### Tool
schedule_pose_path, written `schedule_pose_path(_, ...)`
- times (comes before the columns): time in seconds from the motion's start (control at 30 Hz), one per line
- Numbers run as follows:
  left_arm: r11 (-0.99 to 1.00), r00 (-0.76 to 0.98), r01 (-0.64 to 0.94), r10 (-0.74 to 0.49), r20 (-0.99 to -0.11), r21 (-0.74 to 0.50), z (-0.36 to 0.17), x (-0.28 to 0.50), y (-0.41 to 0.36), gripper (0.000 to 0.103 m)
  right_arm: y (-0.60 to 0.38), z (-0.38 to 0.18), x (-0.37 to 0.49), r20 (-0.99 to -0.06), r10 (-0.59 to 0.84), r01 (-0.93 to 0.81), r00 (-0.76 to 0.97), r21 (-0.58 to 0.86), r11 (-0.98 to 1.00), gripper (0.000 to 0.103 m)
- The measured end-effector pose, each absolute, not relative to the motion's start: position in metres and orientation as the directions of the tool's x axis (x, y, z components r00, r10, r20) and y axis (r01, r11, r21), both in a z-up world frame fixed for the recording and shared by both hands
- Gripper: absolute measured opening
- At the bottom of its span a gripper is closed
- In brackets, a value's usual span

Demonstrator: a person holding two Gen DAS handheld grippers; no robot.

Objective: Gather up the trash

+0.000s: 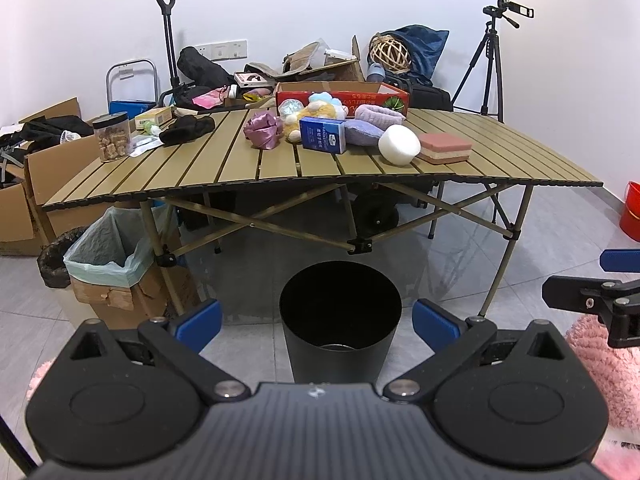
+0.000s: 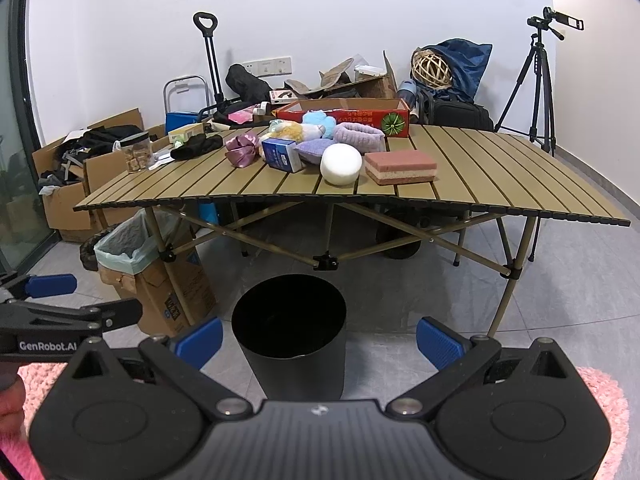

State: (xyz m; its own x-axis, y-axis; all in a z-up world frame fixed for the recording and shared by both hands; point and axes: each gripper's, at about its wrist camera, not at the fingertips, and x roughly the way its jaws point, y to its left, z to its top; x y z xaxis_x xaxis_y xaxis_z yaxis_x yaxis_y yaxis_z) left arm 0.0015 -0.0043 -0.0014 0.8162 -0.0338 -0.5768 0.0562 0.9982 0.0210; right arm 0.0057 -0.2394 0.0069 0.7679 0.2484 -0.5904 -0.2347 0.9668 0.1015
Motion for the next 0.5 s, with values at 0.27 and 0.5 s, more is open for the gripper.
schedule_pose_path(0.27,0.998,0.816,0.056,-0.033,-0.577,0.021,-0.0014,0.0015,-0.0048,0.103,-0.2390,0.0066,0.0054,-0.590,0.249,-0.236,0.768,0.101,0.967,0.103)
schedule_pose_path(0.5,0.998,0.816,0.056,-0.033,-0.577,0.022,-0.0014,0.0015,-0.0052,0.103,-0.2387,0.0065,0.0052,-0.590,0.248,-0.235,0.768,0.101,0.967,0.103)
